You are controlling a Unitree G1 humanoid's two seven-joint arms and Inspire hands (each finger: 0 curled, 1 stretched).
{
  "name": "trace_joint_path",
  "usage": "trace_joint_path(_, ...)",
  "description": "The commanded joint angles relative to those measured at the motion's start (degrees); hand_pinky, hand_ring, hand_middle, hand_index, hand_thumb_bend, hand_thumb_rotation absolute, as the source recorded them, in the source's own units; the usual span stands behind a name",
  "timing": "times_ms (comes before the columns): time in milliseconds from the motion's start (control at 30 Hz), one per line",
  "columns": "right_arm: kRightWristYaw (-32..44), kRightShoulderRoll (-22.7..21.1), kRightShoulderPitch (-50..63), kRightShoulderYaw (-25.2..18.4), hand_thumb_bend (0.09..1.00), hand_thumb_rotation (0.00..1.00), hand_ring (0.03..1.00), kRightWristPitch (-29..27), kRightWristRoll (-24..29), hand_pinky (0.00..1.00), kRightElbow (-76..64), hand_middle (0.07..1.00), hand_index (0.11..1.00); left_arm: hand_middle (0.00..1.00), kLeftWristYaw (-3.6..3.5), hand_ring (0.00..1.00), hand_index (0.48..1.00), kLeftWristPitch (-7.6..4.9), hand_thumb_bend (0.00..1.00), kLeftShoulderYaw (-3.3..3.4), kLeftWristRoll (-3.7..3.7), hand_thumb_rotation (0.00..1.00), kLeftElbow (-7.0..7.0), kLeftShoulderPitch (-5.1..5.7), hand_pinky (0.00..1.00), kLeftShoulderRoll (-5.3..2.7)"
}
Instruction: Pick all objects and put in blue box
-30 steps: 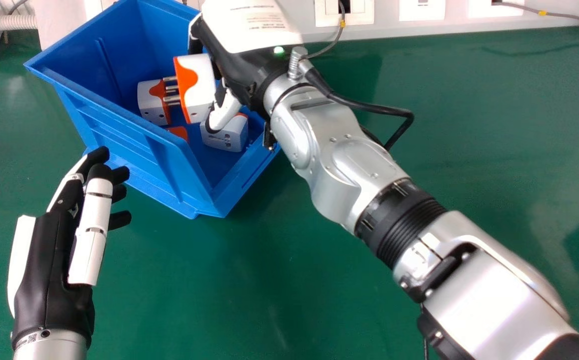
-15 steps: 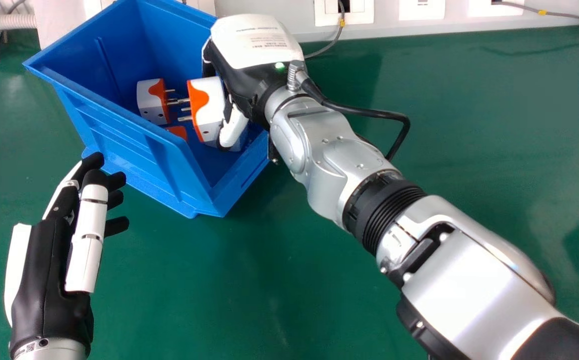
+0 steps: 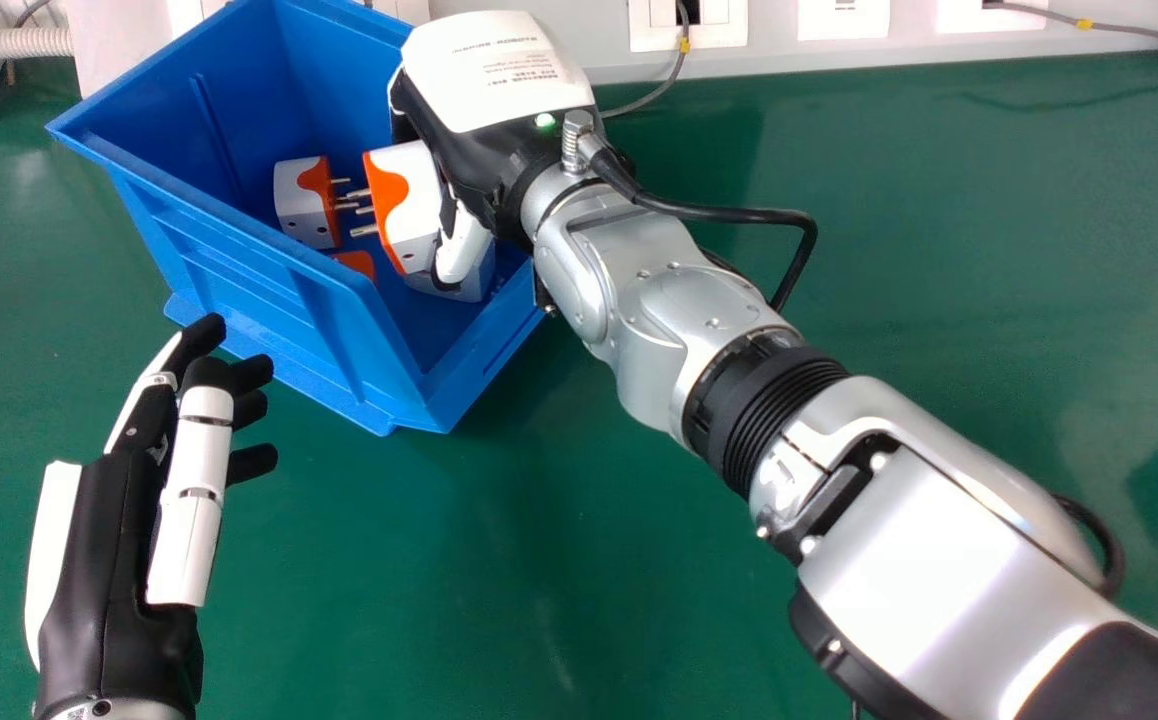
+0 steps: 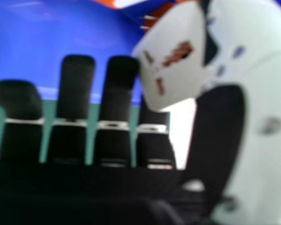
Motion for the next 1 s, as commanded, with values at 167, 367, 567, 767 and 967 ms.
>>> trace_joint_path(167, -2.0, 0.7, -3.4, 0.2, 0.516, 0.0, 0.405, 0.5, 0.3, 0.13, -0.3, 0.504, 0.486, 0.83, 0.55, 0.84, 0.892, -1.55, 0.3, -0.8, 0.77, 0.94, -1.68, 0.42, 0.76, -0.61)
trace_joint_path(367, -1.1, 1.2, -3.0, -1.7, 0.515, 0.0, 0.387, 1.1, 2.8, 0.15, -0.2, 0.481, 0.498, 0.83, 0.56, 0.83, 0.892, -1.83, 0.31, -0.85, 0.78, 0.94, -1.56, 0.55, 0.76, -0.63)
trace_joint_path(567, -1.9, 1.8, -3.0, -1.6, 0.513, 0.0, 0.388, 3.6, 3.1, 0.22, 0.2, 0.495, 0.503, 0.83, 0.46, 0.83, 0.892, -2.06, 0.31, -0.83, 0.93, 0.94, -1.61, 0.76, 0.76, -0.4)
trace_joint_path(767, -2.2, 1.9, -3.3, 0.4, 0.512, 0.0, 0.398, 6.8, 1.2, 0.22, 0.2, 0.503, 0.5, 0.83, 0.31, 0.83, 0.893, -1.94, 0.32, -0.59, 0.76, 0.94, -1.42, 0.58, 0.76, -0.2)
trace_joint_path(967, -1.5, 1.8, -3.8, 2.4, 0.51, 0.0, 0.386, 8.7, 0.5, 0.2, 0.2, 0.494, 0.506, 0.83, 0.15, 0.83, 0.893, -1.65, 0.32, -0.19, 0.42, 0.93, -1.44, 0.41, 0.76, -0.09)
